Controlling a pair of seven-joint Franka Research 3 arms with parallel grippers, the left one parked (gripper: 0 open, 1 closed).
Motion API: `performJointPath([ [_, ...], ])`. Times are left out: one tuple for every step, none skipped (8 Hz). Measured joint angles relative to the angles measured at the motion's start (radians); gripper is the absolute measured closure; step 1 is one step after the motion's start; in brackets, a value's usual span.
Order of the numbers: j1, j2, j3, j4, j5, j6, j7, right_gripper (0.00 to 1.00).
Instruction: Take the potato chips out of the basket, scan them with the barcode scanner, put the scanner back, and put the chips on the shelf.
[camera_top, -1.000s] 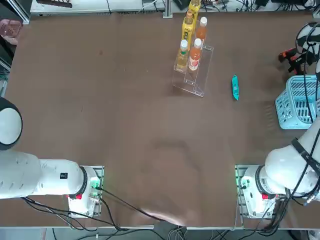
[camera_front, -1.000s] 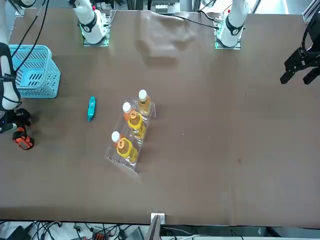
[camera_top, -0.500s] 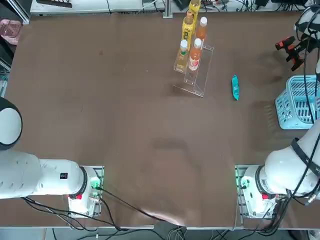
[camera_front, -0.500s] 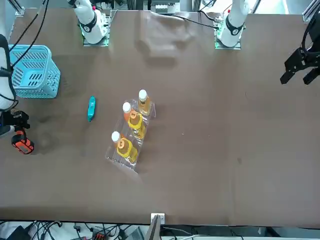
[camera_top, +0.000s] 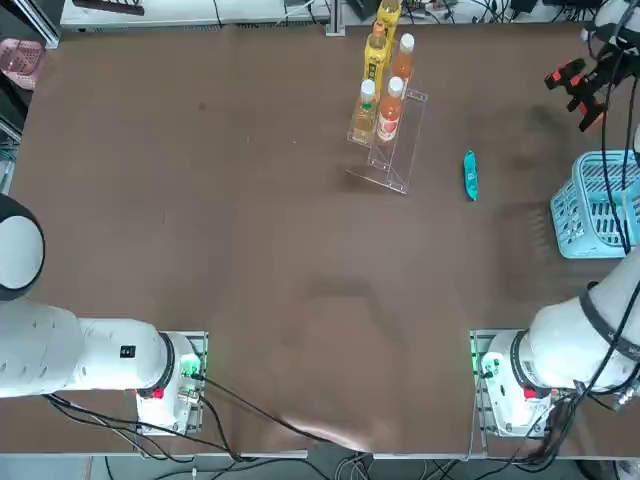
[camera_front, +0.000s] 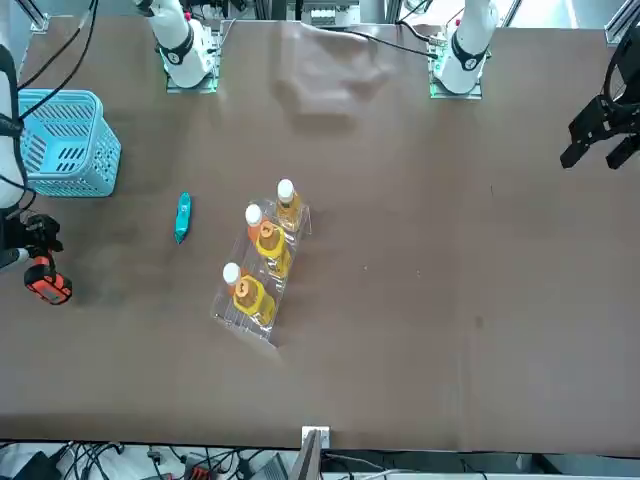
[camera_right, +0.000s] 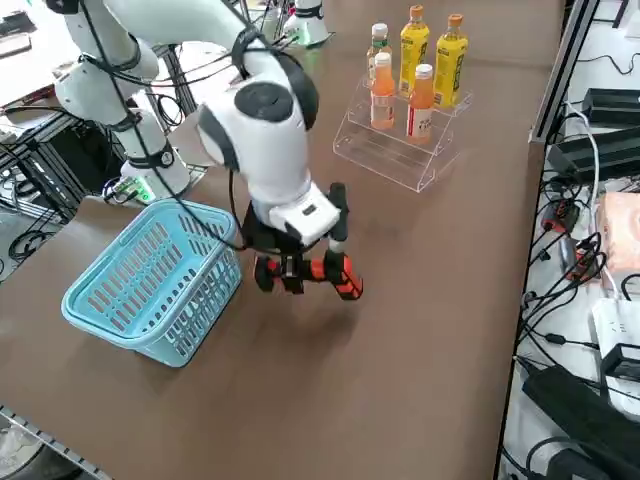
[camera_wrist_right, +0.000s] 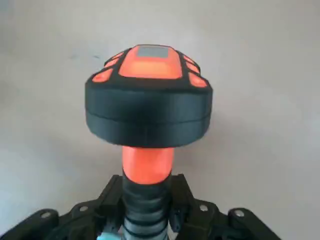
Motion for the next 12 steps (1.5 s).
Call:
performJointPath([
  [0.047,-0.027,0.001,0.0,-0.033,-0.056,0.106,0.59],
  [0.098,-0.051,0.002,-0.002,-0.063,-0.104,0.221,0.59],
  [0.148,-0.07,0.003,-0.009,-0.085,-0.138,0.333,0.59],
  [0.198,-0.084,0.003,-0.025,-0.101,-0.152,0.443,0.59],
  [0.25,-0.095,0.004,-0.049,-0.122,-0.156,0.558,0.59],
  [0.308,-0.109,0.004,-0.083,-0.143,-0.157,0.675,0.59],
  [0.36,-0.124,0.004,-0.121,-0.153,-0.157,0.775,0.59],
  [0.398,-0.145,0.004,-0.162,-0.156,-0.157,0.854,0.59],
  [0.424,-0.173,0.003,-0.205,-0.157,-0.157,0.914,0.59],
  [0.447,-0.209,0.003,-0.252,-0.159,-0.156,0.959,0.59],
  [0.466,-0.252,0.003,-0.304,-0.162,-0.153,0.995,0.59],
  [0.475,-0.296,0.003,-0.357,-0.163,-0.142,1.022,0.59],
])
